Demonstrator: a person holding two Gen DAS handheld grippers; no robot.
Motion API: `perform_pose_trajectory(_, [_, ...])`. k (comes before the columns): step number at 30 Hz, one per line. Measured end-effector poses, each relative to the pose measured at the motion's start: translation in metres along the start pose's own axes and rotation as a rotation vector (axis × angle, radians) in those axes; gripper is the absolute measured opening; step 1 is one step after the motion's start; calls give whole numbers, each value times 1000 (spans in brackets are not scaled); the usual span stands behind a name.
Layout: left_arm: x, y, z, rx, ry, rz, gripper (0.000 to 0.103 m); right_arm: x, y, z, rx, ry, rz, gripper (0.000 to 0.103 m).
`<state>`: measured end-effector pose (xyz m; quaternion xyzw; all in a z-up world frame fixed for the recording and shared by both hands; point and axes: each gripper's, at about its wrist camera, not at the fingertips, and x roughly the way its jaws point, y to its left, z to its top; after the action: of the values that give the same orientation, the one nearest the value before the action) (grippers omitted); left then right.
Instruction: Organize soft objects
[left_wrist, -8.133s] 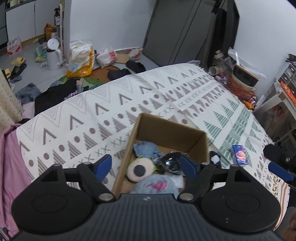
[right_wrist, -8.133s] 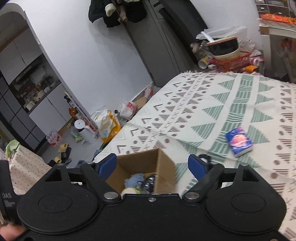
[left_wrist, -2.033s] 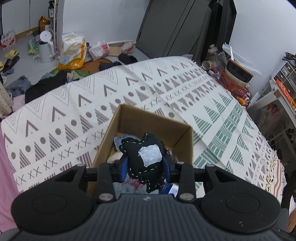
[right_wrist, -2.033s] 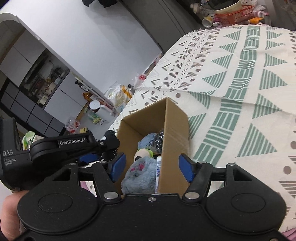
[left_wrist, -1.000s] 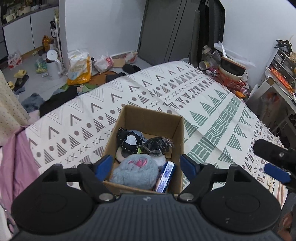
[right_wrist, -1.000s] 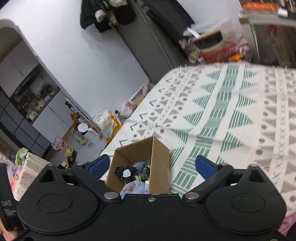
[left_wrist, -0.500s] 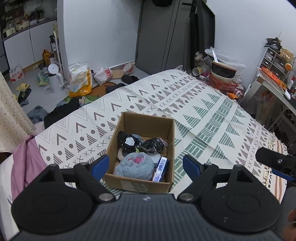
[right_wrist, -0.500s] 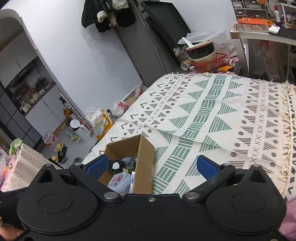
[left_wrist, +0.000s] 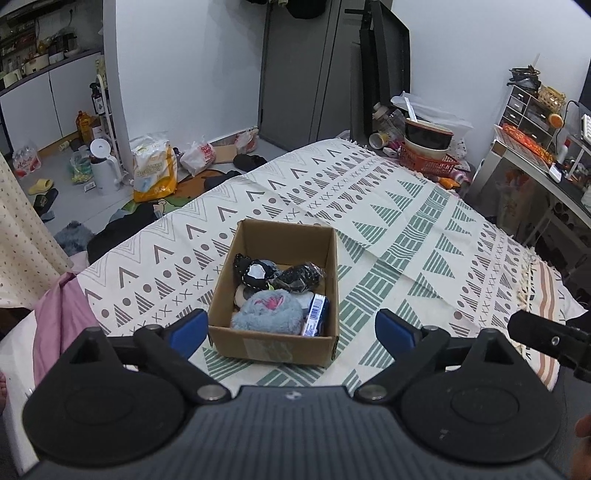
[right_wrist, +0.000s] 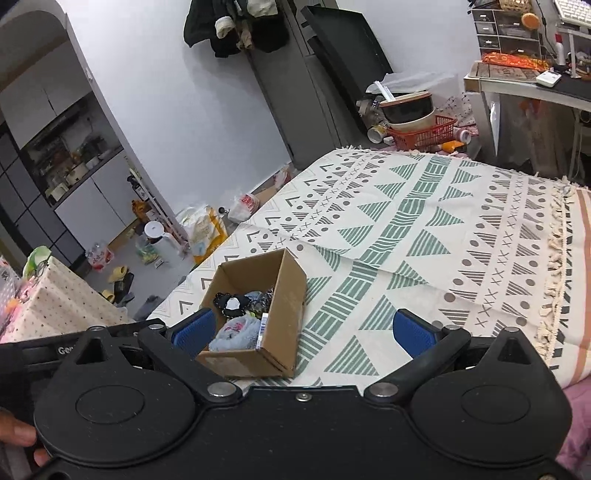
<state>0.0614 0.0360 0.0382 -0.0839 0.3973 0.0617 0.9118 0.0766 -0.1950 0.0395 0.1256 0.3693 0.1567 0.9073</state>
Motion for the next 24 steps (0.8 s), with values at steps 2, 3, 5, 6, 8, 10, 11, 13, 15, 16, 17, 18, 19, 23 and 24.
perform_pose_trajectory(2, [-2, 0, -2, 3, -2, -2, 102, -5, -1, -4, -10, -5, -9, 103])
perform_pose_trajectory(3, [-4, -1, -4, 6, -4, -2, 102, -8, -2, -5, -14, -10, -13, 103])
perform_pose_trajectory(5, [-6, -2, -7, 13, -5, -4, 102, -13, -4, -8, -12, -17, -16, 103])
perform_pose_trajectory(6, [-7, -3, -9, 15, -8, -7, 102, -15, -6, -10, -11, -18, -16, 103])
perform_pose_trajectory(8, [-8, -5, -12, 27, -13, -11, 102, -18, -7, -13, -15, -15, -18, 103])
perform_pose_trajectory(10, [-10, -7, -15, 38, -19, -7, 102, -19, -8, -14, -26, -15, -26, 103])
perform_pose_trajectory(11, [-12, -8, -17, 42, -22, -8, 102, -19, -7, -15, -34, -17, -29, 103])
perform_pose_trajectory(13, [-14, -8, -18, 39, -25, -4, 102, -19, -6, -17, -55, -15, -22, 103])
perform_pose_trajectory(15, [-16, -8, -19, 40, -29, 4, 102, -18, -5, -19, -68, -6, 2, 103])
perform_pose_trajectory(16, [-17, -8, -19, 44, -31, 6, 102, -18, -4, -20, -72, 0, 10, 103])
perform_pose_trajectory(17, [-18, -8, -20, 47, -32, 8, 102, -18, -4, -20, -75, 1, 13, 103])
perform_pose_trajectory(18, [-19, -8, -20, 47, -33, 12, 102, -19, -3, -20, -78, -1, 13, 103])
perform_pose_trajectory(19, [-19, -7, -20, 43, -34, 13, 102, -20, -1, -19, -79, -2, 14, 103])
perform_pose_trajectory(23, [-22, -3, -20, 35, -37, 14, 102, -25, 1, -17, -87, -14, 14, 103])
perform_pose_trajectory(24, [-23, -3, -20, 35, -38, 15, 102, -26, 2, -16, -87, -17, 15, 103])
